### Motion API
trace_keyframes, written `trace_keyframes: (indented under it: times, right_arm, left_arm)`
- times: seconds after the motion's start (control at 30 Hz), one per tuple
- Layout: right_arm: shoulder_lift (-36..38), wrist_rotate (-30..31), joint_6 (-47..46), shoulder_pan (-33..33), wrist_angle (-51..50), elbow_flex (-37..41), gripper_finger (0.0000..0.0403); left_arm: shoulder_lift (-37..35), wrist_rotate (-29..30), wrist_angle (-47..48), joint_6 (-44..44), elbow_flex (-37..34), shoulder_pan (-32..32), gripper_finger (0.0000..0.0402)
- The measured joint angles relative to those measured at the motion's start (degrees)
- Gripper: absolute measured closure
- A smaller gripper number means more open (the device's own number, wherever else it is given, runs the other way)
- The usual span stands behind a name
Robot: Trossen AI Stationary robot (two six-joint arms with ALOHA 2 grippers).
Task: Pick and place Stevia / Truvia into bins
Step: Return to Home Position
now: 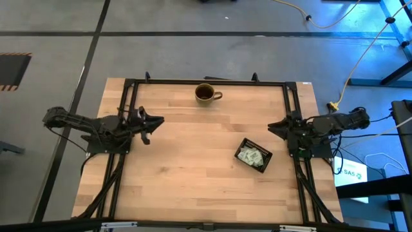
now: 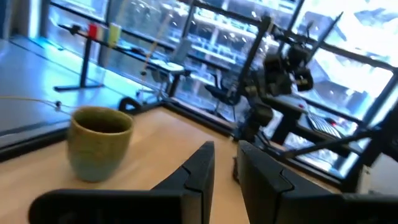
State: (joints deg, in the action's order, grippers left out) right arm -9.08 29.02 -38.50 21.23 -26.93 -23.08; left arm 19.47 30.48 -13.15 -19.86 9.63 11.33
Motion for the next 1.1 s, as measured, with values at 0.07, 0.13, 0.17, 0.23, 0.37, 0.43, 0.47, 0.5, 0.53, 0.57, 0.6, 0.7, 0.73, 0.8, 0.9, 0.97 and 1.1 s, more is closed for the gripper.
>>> trace_keyframes:
  times: [0.07, 0.13, 0.17, 0.23, 0.37, 0.43, 0.47, 0.5, 0.53, 0.57, 0.6, 0.7, 0.73, 0.8, 0.9, 0.97, 1.1]
  right_arm:
    - [3.4, 0.1, 0.0, 0.0, -0.1, 1.9, 0.028]
    - [6.4, 0.5, 0.1, -0.2, -0.1, 3.5, 0.028]
    - [8.1, 0.8, 0.3, -0.2, -0.1, 4.2, 0.028]
    - [9.0, 1.6, 1.0, -0.3, 0.5, 5.3, 0.028]
    - [8.6, 2.1, 1.8, -0.4, 0.8, 5.7, 0.028]
    - [9.0, 2.1, 2.1, -0.4, 0.6, 6.6, 0.028]
    - [9.0, 2.2, 2.6, -0.4, 1.5, 7.1, 0.028]
    - [9.0, 2.2, 3.1, -0.4, 3.6, 7.7, 0.028]
    - [9.0, 2.2, 4.0, -0.4, 6.0, 8.7, 0.028]
    - [9.0, 2.1, 4.9, -0.4, 8.2, 9.9, 0.028]
    - [9.0, 2.2, 6.2, -0.4, 10.2, 11.2, 0.028]
    - [9.0, 2.1, 8.9, -0.4, 17.6, 14.7, 0.028]
    - [9.0, 2.0, 9.2, -0.4, 19.5, 15.7, 0.028]
    - [9.0, 2.0, 10.3, -0.4, 22.3, 17.7, 0.028]
    - [9.0, 2.0, 10.3, -0.4, 26.1, 20.2, 0.028]
    - [8.9, 1.8, 10.9, -0.4, 29.5, 21.9, 0.028]
    - [8.9, 2.0, 13.8, -0.6, 32.0, 22.7, 0.028]
  left_arm:
    - [-2.7, 0.5, 0.2, 0.1, -1.6, -1.0, 0.0339]
    - [-5.1, 0.4, 0.9, 0.1, -2.6, -2.0, 0.0339]
    - [-6.2, 0.4, 1.6, 0.1, -3.0, -2.5, 0.0339]
    - [-8.4, 0.4, 3.0, 0.1, -4.2, -3.6, 0.0339]
    - [-12.2, 0.4, 4.5, -0.2, -6.4, -5.8, 0.0339]
    - [-14.0, 0.4, 6.5, -0.5, -7.0, -6.8, 0.0339]
    - [-14.4, 0.4, 6.7, -0.7, -7.3, -7.2, 0.0339]
    - [-15.3, 0.3, 7.2, -0.9, -7.8, -7.6, 0.0339]
    - [-16.2, 0.1, 7.3, -0.9, -8.2, -8.0, 0.0339]
    - [-16.6, -0.1, 7.2, -1.0, -8.5, -8.3, 0.0339]
    - [-17.1, -0.2, 7.0, -1.1, -8.9, -8.6, 0.0339]
    - [-18.2, -0.3, 8.8, -1.9, -9.2, -9.4, 0.0339]
    - [-18.2, -0.4, 8.8, -1.9, -9.2, -9.6, 0.0339]
    - [-18.2, -0.3, 9.0, -1.7, -9.2, -9.9, 0.0339]
    - [-18.1, 0.0, 9.0, -0.8, -9.2, -10.5, 0.0339]
    - [-18.1, 0.1, 9.0, -0.5, -9.2, -10.7, 0.0339]
    - [-18.1, 0.4, 9.0, 0.9, -9.2, -10.8, 0.0339]
